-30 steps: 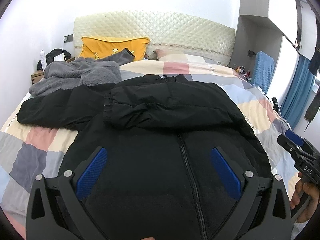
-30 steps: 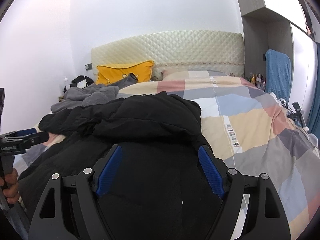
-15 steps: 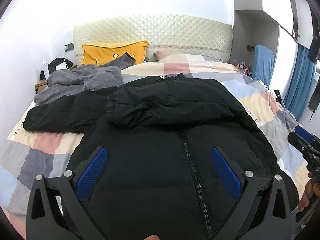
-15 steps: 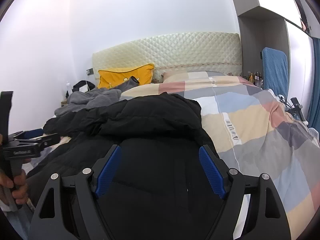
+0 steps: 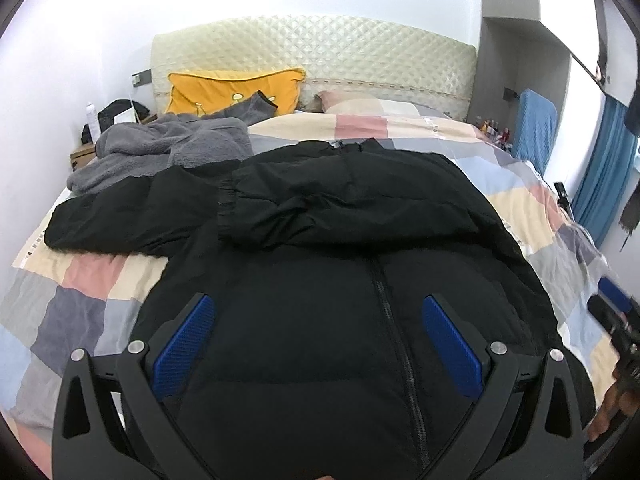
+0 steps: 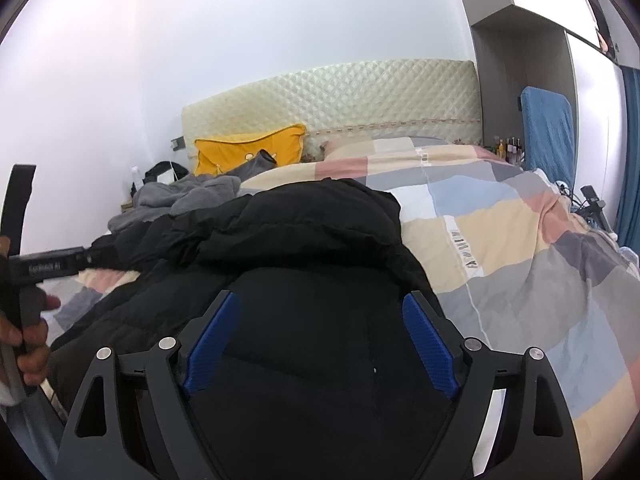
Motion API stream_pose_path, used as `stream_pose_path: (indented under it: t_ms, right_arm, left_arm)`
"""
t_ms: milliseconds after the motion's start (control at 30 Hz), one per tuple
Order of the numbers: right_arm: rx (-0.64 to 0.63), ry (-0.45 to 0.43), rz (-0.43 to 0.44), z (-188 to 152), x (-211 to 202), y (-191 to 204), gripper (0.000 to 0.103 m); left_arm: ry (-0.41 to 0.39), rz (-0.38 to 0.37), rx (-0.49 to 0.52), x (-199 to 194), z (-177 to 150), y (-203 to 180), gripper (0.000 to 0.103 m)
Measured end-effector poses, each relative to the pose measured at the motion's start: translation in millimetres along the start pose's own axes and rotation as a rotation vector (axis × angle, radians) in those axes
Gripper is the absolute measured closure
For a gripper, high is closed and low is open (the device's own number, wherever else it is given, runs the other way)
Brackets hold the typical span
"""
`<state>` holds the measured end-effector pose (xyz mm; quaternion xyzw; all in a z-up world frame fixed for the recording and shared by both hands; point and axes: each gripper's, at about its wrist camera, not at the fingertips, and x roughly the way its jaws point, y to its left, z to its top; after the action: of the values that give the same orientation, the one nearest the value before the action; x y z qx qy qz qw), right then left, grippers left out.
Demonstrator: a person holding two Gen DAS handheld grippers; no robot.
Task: Fold large clothes
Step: 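Withdraw the right tool from the folded sleeve, then move the left tool to the other sleeve cuff and grasp it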
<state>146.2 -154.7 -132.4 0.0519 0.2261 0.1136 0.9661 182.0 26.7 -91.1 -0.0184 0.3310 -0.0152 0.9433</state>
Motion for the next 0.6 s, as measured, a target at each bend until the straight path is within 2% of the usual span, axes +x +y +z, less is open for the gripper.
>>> stream_pose_path:
  t_ms: [133,333,467,600]
  right_arm:
    - [-0.012,-0.014,-0.003,-2.5,-1.6,2.0,0.012]
    - [-0.025,-0.025,-0.009,-3.1,-3.5,6.1,0.008]
    - [-0.034,-0.031,-0.017,-4.5,-4.1,8.1,0.0]
    - [-0.03,-0.033,-0.01,-6.8,-7.1,6.6,0.0]
  left_arm:
    - [-0.007,0.039,-0.01,0.6,15.9,15.9,0.0]
    - [-0.027,0.084,-0.012,-5.7,45.3,49.5,0.0]
    - [-0.031,0.125,-0.033,-7.2,70.3,85.4,0.0]
    - [-0.02,0.16,-0.093,-7.7,95.8,134.3,0.0]
